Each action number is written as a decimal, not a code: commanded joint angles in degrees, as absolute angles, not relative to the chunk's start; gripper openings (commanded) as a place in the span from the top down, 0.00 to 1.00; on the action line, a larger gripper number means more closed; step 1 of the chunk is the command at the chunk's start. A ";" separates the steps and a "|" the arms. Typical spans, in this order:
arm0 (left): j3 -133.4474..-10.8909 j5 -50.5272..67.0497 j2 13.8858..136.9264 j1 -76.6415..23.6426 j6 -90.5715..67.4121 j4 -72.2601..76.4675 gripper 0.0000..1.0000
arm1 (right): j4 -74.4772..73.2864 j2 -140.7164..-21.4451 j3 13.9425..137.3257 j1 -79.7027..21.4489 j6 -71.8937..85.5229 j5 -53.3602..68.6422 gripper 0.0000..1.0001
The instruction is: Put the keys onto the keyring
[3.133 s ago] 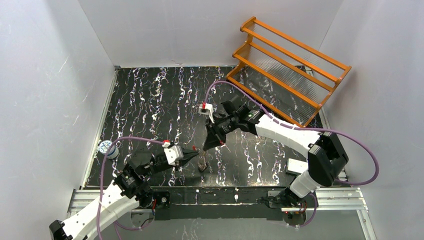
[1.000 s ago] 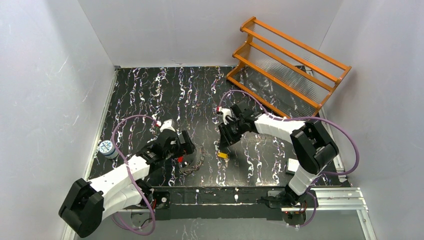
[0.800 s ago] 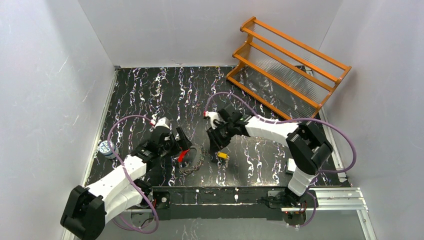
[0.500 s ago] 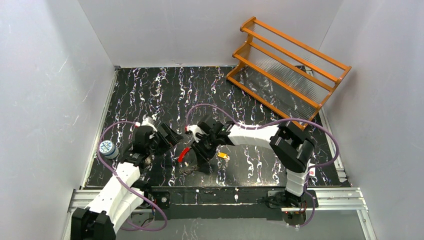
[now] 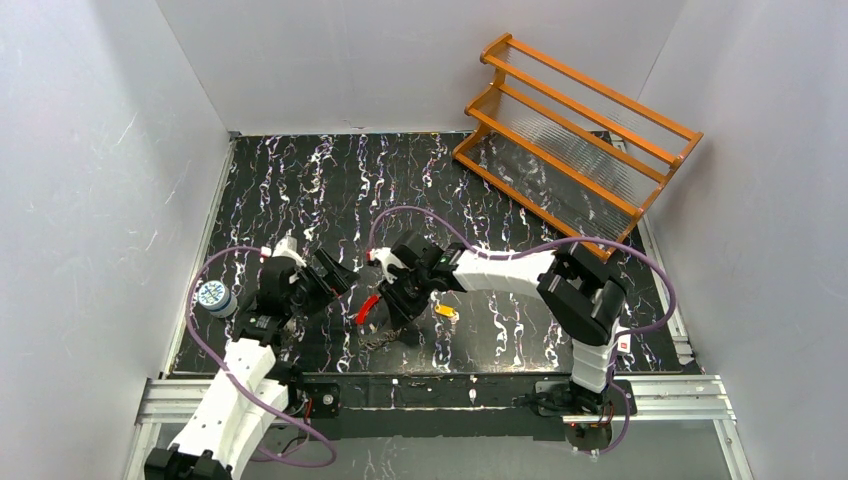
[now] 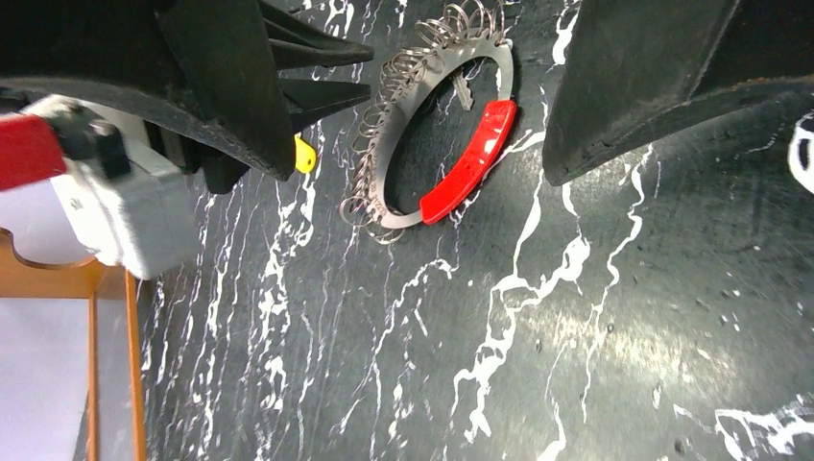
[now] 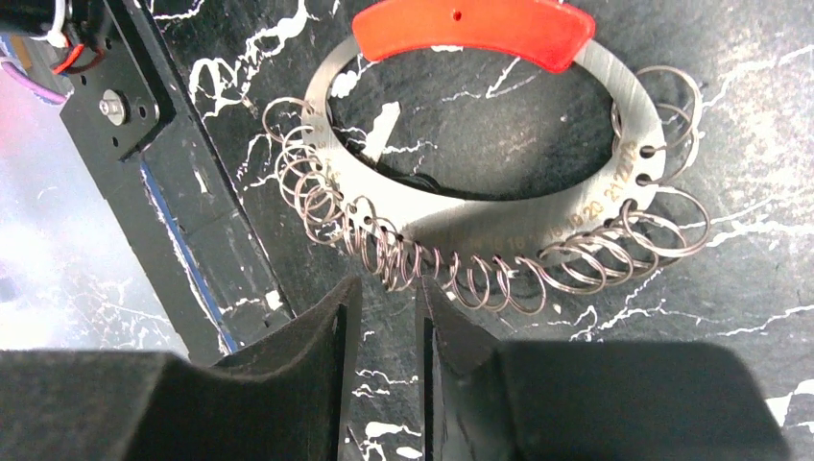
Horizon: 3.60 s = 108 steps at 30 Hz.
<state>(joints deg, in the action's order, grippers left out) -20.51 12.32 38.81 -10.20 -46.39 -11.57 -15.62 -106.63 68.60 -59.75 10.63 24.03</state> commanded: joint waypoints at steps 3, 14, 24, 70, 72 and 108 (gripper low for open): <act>-25.35 6.57 31.84 -9.84 -40.34 -17.40 0.02 | -16.19 -109.84 72.10 -60.86 10.95 21.01 0.65; -24.39 3.71 26.54 -9.84 -40.95 -17.80 0.01 | -20.48 -114.25 75.67 -61.05 7.13 14.94 0.88; -24.39 5.93 30.32 -9.84 -41.83 -17.79 0.02 | -21.84 -111.84 76.47 -57.62 3.73 12.11 0.85; -26.79 -10.54 33.28 -28.65 -44.07 -25.41 0.47 | -14.24 -113.42 77.48 -57.60 11.50 37.30 0.76; -25.67 -9.99 32.08 -28.57 -44.74 -24.82 0.47 | -14.12 -113.90 77.25 -58.16 11.34 37.46 0.76; -21.97 -5.28 33.41 -28.61 -45.18 -20.48 0.47 | -15.91 -113.41 74.71 -59.66 11.95 30.93 0.71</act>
